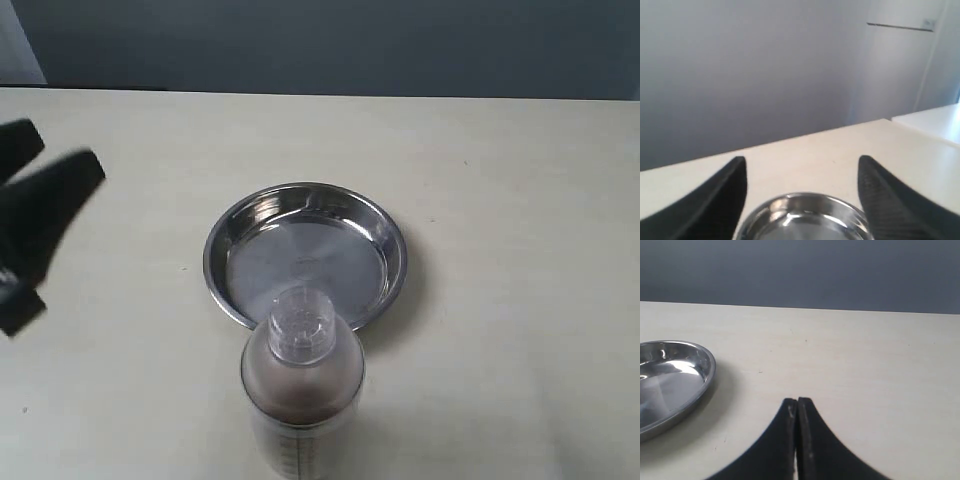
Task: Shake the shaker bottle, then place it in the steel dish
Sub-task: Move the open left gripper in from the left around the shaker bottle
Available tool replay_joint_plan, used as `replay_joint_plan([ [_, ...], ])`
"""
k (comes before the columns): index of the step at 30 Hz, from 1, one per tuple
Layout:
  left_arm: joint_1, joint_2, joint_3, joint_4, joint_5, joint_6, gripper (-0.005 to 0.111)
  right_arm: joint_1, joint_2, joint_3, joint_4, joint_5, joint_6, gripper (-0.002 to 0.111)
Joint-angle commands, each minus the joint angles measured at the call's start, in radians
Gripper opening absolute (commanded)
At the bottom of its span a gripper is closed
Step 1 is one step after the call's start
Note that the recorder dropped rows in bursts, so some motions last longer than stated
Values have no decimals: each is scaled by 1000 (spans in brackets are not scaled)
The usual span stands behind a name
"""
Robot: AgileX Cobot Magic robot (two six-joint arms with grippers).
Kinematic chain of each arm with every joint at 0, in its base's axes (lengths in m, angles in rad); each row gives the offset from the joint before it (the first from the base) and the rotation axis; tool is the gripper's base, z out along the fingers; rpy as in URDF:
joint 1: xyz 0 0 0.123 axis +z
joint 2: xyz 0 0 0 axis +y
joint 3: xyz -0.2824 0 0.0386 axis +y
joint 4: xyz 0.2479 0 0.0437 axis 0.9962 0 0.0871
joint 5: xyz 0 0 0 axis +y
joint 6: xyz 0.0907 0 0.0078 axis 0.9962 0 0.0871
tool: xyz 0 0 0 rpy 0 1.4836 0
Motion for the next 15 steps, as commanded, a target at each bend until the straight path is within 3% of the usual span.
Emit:
replay_joint_plan([
  [1,-24,2,77,93,-209,-20,85,4,-4,1,-1,-12,-1,-1],
  [9,-24,81,77,196,-338,-180,90,4,-4,1,-1,-12,-1,-1],
  [15,-24,239,46,231,-316,-226,95,4,-4,1,-1,-12,-1,-1],
])
